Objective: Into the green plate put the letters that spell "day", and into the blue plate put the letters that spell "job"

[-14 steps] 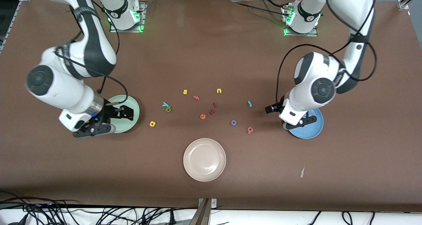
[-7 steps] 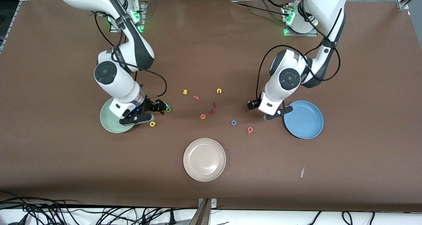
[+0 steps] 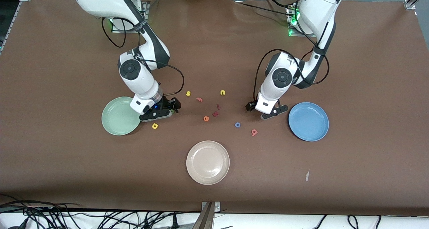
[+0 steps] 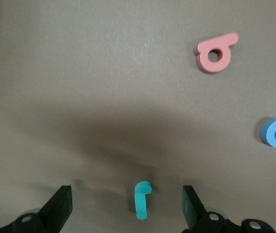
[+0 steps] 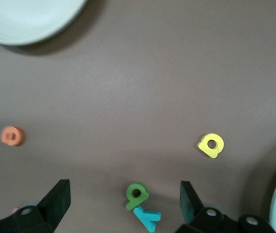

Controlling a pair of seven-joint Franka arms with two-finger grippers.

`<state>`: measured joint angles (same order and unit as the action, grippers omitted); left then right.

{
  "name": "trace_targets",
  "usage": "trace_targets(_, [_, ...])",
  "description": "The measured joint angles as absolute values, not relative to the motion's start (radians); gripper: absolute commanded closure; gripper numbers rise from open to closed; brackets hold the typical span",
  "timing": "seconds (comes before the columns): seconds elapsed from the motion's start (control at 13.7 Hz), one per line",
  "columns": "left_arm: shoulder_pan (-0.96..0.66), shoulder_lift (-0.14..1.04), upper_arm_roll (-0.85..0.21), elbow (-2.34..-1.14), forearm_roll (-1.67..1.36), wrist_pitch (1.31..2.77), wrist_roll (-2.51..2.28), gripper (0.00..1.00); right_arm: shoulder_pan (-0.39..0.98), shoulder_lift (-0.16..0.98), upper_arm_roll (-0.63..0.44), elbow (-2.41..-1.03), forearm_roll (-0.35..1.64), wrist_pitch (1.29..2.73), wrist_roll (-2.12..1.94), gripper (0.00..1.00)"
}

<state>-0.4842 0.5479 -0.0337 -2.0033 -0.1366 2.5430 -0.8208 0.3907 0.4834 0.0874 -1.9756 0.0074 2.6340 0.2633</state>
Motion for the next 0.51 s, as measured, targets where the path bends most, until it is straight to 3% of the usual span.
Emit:
trace_targets(0.22, [-0.492, 0.559, -0.034, -1.999, -0.137, 2.548, -0.829, 0.17, 0.391, 0.498, 0.087, -2.0, -0.048, 2.648, 0.265, 0.0])
trace_targets(0.51, [-0.506, 0.572, -0.034, -1.996, -0.137, 2.549, -0.835, 0.6, 0.436, 0.542, 0.09, -2.023, -0.075, 2.698, 0.308, 0.0])
